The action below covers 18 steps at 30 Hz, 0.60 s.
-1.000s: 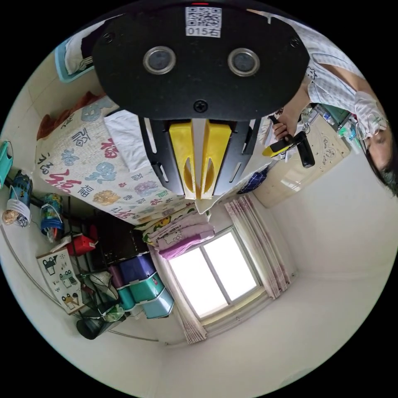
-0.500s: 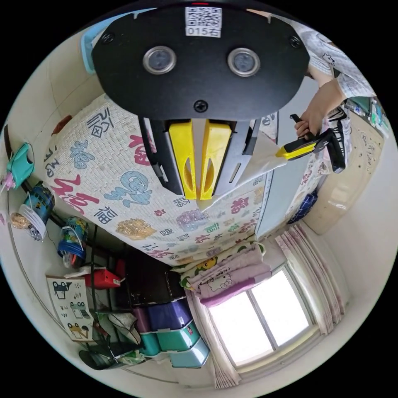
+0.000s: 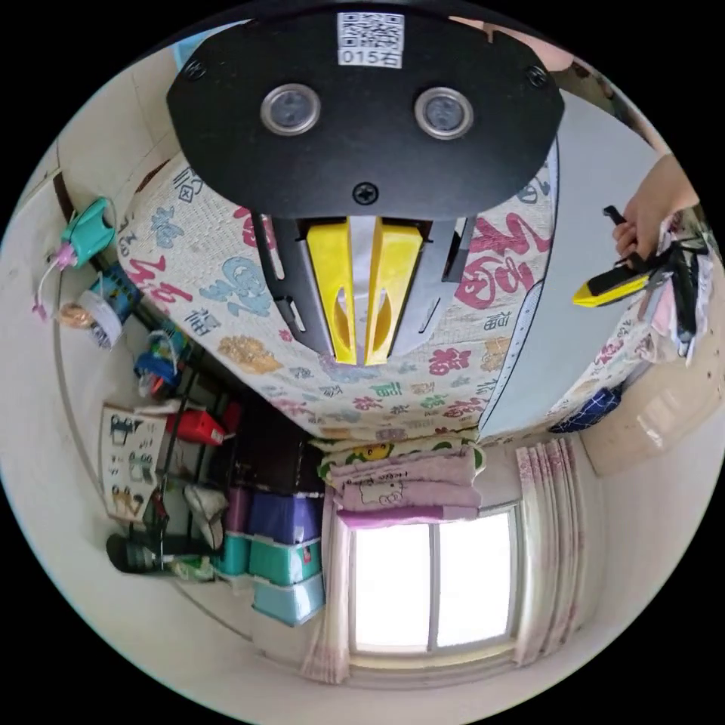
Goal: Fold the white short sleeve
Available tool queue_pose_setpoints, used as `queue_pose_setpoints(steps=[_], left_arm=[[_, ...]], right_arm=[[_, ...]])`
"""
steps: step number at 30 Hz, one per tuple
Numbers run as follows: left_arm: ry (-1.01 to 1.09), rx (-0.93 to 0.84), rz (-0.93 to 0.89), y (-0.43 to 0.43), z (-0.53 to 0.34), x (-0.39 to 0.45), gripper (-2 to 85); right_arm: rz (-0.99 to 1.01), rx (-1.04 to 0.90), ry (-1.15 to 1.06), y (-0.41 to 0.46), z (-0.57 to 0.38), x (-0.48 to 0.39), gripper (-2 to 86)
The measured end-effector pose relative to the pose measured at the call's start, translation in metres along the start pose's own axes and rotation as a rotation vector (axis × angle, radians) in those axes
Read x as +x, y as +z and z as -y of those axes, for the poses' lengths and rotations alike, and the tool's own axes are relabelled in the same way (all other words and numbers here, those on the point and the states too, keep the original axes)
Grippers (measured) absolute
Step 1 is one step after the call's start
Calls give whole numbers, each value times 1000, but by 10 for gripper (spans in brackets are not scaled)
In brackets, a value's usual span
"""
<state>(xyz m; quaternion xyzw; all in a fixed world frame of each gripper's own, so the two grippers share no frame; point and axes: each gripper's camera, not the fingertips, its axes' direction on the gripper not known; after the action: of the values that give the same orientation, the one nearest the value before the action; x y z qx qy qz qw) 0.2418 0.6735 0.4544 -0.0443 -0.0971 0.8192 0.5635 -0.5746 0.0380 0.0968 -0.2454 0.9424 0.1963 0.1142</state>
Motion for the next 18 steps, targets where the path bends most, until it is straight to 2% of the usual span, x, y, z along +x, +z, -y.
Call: queue_pose_setpoints(steps=[2, 6, 9, 11, 12, 13, 14, 18], left_arm=[[57, 65, 81, -97, -56, 4, 3], [127, 117, 192, -239, -143, 7, -2], [143, 92, 222, -352, -213, -5, -6], [94, 104, 236, -440, -267, -25, -8], [79, 111, 252, -461, -281, -29, -8], [51, 133, 293, -503, -309, -36, -8], [36, 162, 333, -544, -338, -40, -8], [4, 183, 403, -641, -428, -48, -8]], right_arm=[[-99, 143, -95, -8, -36, -63, 1], [-93, 204, -97, -16, -63, -154, -8], [156, 168, 158, -22, -66, -211, -9], [540, 55, 506, -16, -70, -252, -8], [644, 42, 530, -17, -72, -269, -7], [795, 37, 495, -24, -72, -311, -6], [834, 41, 391, -41, -73, -359, -6], [634, 150, -35, -102, -111, -508, -5]])
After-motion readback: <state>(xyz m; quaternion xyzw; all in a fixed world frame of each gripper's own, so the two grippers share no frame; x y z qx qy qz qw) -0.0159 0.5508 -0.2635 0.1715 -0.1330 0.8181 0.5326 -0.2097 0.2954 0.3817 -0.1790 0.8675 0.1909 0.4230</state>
